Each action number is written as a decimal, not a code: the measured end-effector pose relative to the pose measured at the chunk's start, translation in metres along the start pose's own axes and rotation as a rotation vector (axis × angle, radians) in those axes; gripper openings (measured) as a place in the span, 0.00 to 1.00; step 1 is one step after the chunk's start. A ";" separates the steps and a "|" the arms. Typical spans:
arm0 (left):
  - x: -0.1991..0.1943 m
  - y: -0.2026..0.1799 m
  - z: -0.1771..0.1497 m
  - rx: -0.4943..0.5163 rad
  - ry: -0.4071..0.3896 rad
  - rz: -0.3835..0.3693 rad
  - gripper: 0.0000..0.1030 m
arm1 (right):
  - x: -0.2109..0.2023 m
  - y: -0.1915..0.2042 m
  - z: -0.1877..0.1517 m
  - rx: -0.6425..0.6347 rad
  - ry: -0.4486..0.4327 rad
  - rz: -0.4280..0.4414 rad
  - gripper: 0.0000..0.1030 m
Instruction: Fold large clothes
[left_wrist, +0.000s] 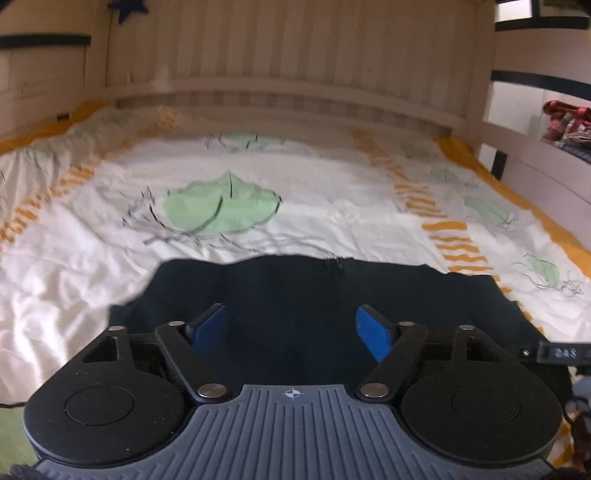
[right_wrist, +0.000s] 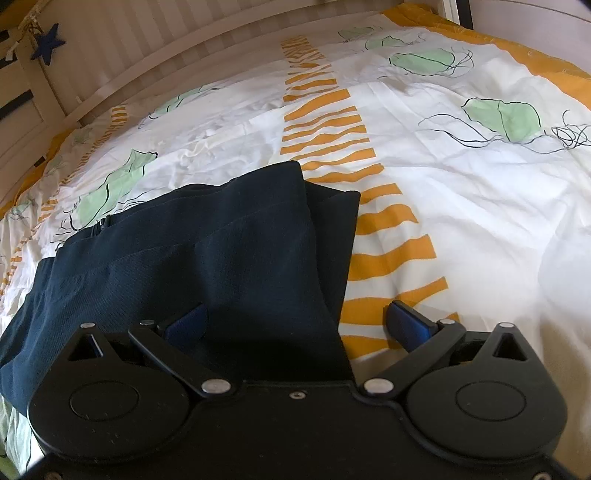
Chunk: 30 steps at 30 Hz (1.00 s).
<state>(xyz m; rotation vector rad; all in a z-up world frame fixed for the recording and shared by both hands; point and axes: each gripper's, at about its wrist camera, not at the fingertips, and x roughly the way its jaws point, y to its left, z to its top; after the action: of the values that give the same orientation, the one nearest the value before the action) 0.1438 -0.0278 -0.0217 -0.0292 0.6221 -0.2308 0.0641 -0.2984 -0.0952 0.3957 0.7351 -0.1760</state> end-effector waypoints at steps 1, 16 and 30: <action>0.006 -0.001 -0.001 -0.005 0.007 -0.001 0.62 | 0.000 0.000 0.000 0.000 0.000 0.000 0.99; 0.058 -0.019 -0.035 0.097 0.106 0.074 0.43 | 0.002 -0.001 0.000 0.015 -0.002 0.008 1.00; 0.012 -0.026 -0.047 0.043 0.105 0.033 0.41 | 0.001 -0.002 0.001 0.025 0.010 0.032 1.00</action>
<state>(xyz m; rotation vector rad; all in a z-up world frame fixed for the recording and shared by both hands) 0.1206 -0.0543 -0.0646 0.0352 0.7214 -0.2143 0.0646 -0.3003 -0.0957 0.4323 0.7367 -0.1535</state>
